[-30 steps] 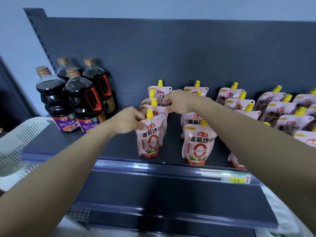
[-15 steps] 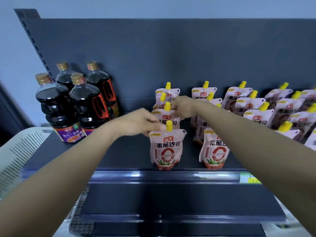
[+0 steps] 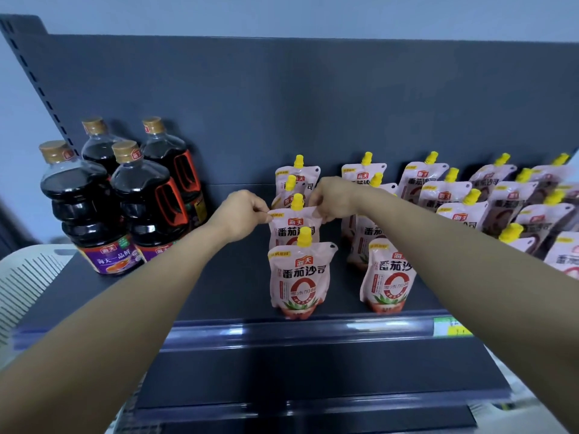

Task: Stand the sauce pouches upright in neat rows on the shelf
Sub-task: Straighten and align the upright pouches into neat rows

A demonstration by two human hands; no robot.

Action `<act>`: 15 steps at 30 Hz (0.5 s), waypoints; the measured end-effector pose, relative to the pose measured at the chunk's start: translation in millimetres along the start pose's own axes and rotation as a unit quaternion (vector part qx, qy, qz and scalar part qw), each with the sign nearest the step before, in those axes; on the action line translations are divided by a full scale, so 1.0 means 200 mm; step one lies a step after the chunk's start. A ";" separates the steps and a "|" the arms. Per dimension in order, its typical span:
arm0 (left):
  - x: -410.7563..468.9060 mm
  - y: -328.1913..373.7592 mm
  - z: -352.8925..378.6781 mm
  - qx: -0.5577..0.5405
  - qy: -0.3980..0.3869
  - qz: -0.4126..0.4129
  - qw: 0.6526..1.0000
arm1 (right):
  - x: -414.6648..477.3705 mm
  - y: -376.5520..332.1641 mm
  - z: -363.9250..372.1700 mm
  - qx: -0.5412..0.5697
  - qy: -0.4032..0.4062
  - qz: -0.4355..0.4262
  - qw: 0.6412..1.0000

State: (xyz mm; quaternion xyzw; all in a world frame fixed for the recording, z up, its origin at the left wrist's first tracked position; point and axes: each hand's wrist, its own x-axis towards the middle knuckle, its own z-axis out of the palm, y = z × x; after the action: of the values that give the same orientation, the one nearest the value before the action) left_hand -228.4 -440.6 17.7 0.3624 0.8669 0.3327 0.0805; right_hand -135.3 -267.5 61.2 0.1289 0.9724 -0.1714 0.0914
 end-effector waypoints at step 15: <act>0.02 -0.02 -0.04 0.007 -0.042 0.009 0.999 | 0.05 0.02 -0.04 0.040 -0.077 0.016 0.996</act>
State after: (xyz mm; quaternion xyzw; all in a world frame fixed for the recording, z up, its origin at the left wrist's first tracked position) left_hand -236.8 -443.7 21.2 0.3848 0.8617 0.3116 0.1111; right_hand -145.0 -257.8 64.5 0.1347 0.9528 -0.2177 0.1632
